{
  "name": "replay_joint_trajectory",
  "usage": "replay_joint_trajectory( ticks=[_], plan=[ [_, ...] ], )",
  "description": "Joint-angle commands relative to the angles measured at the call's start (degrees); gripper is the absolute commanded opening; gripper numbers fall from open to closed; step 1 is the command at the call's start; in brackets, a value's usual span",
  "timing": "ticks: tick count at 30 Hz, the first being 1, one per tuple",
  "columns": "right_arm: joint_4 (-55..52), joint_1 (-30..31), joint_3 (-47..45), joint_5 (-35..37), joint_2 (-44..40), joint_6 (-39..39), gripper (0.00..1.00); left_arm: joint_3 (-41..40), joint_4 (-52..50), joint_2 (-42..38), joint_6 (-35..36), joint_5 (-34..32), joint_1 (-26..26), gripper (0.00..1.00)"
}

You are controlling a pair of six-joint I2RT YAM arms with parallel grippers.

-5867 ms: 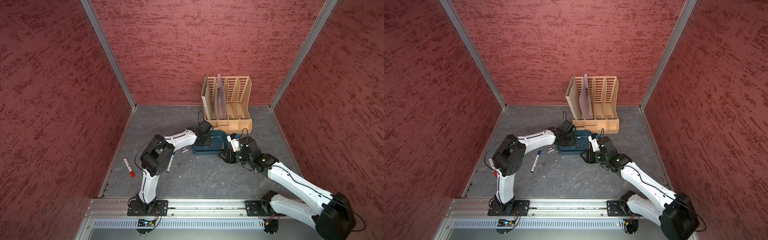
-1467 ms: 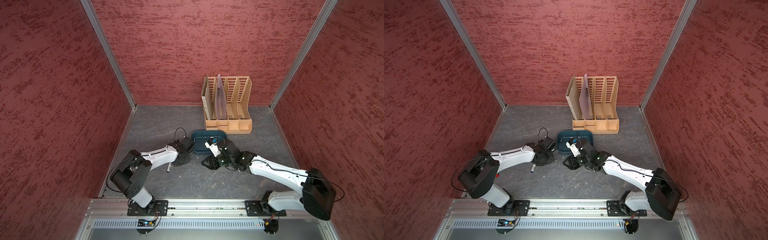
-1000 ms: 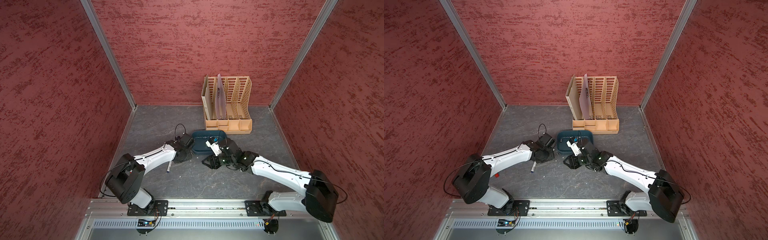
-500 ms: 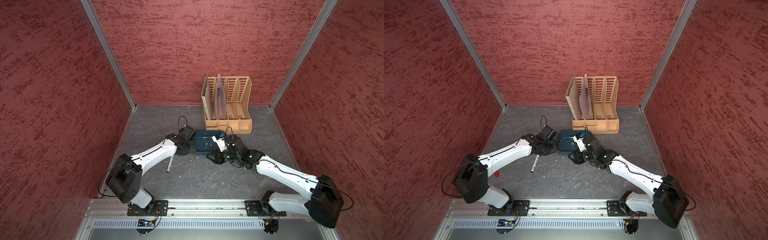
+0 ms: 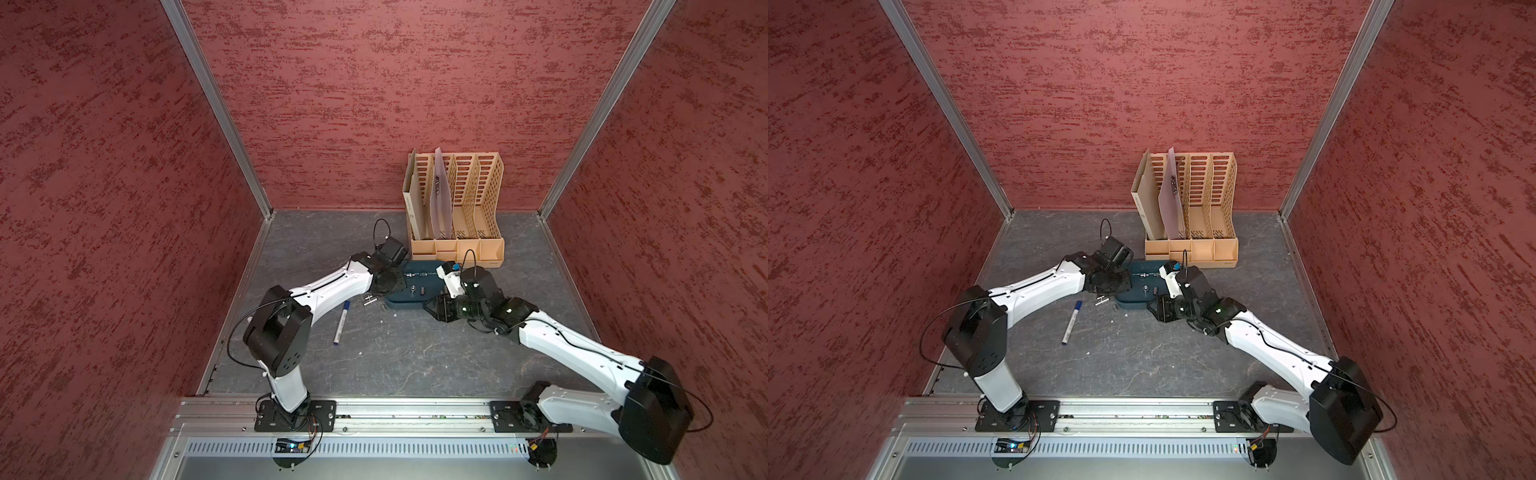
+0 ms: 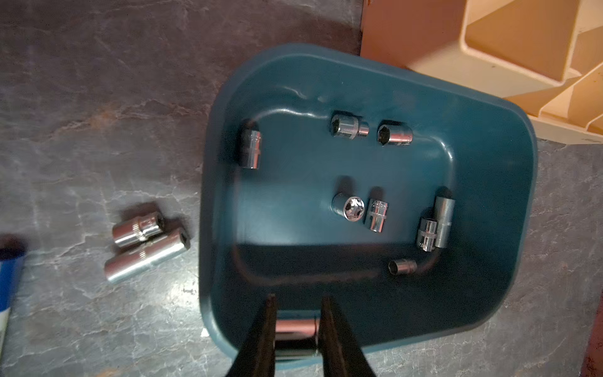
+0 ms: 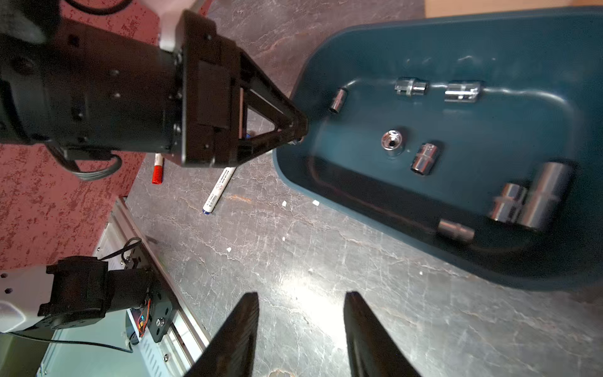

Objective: Put the socket on the desktop into the storage box
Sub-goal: Place the socket head in the storage box.

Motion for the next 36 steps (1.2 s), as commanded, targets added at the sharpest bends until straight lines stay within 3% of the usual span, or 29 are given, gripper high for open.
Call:
replay_joint_trajectory(
  ticks=[1, 29, 36],
  plan=[
    [-0.33, -0.71, -0.89, 1.44, -1.60, 0.57, 0.47, 2.98, 0.09, 2.81, 1.55, 0.49, -0.19, 0.10],
    [0.19, -2.98, -3.99, 1.58, -3.21, 1.52, 0.47, 15.80, -1.14, 19.40, 4.43, 0.49, 1.13, 0.12],
    [0.28, -3.13, -4.48, 1.55, -3.69, 1.57, 0.48, 16.08, -1.56, 19.67, 4.48, 0.44, 1.18, 0.26]
  ],
)
